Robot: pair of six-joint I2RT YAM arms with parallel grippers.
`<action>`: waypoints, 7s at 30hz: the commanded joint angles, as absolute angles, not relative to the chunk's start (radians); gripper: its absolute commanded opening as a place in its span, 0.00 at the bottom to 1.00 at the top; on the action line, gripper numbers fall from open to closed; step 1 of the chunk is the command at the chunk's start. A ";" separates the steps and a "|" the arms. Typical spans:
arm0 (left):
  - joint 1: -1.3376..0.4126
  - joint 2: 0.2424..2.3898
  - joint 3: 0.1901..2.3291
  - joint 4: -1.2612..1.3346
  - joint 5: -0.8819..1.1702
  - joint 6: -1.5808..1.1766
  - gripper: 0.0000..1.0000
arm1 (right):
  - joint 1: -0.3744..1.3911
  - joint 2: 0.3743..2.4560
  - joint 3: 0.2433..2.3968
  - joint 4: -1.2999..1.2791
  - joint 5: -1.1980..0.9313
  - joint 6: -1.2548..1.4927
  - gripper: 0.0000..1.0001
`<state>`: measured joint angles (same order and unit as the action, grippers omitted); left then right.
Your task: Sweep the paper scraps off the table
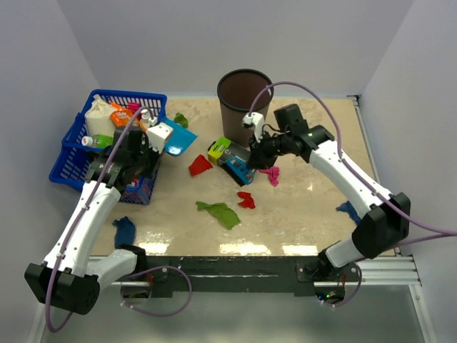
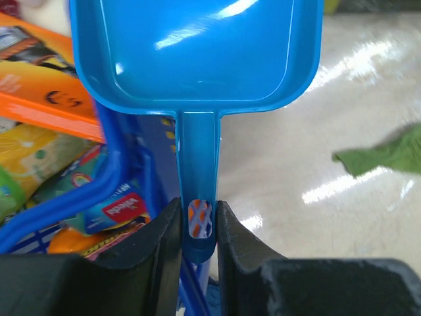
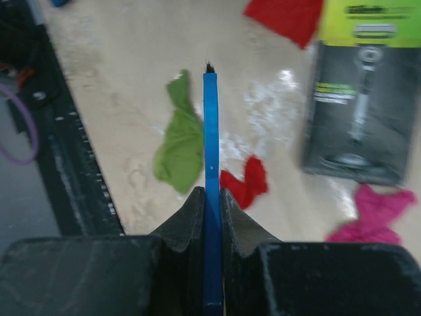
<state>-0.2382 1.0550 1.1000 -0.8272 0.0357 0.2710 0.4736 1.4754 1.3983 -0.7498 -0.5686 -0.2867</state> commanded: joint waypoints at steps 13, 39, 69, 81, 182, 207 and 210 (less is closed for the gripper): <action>-0.209 1.103 1.204 -0.692 -0.045 0.143 0.00 | 0.626 1.684 1.217 -0.483 -0.873 0.185 0.00; -0.210 1.146 1.246 -0.615 0.138 0.288 0.00 | 0.279 1.308 1.340 -0.955 -0.599 -0.057 0.00; -0.206 1.115 1.270 -0.667 0.284 0.314 0.00 | 0.170 2.114 1.941 -0.289 0.121 -0.900 0.00; -0.195 1.101 1.279 -0.689 0.316 0.316 0.00 | 0.158 2.089 1.685 -0.181 0.022 -1.221 0.00; -0.502 1.233 0.867 -0.841 0.258 0.726 0.02 | 0.413 1.273 1.008 -0.667 -0.075 -0.792 0.00; -0.543 1.212 0.646 -0.587 0.235 0.635 0.60 | 0.403 1.278 1.207 -0.764 0.126 -0.100 0.00; -0.542 1.204 0.612 -0.557 0.216 0.634 0.60 | 0.403 1.275 1.175 -0.756 0.173 -0.095 0.00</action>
<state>-0.5396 1.2312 0.6460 -0.6163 0.2127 0.6392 0.4072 1.3117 1.2095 -0.7559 0.1036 -0.1402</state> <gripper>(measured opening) 0.600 0.109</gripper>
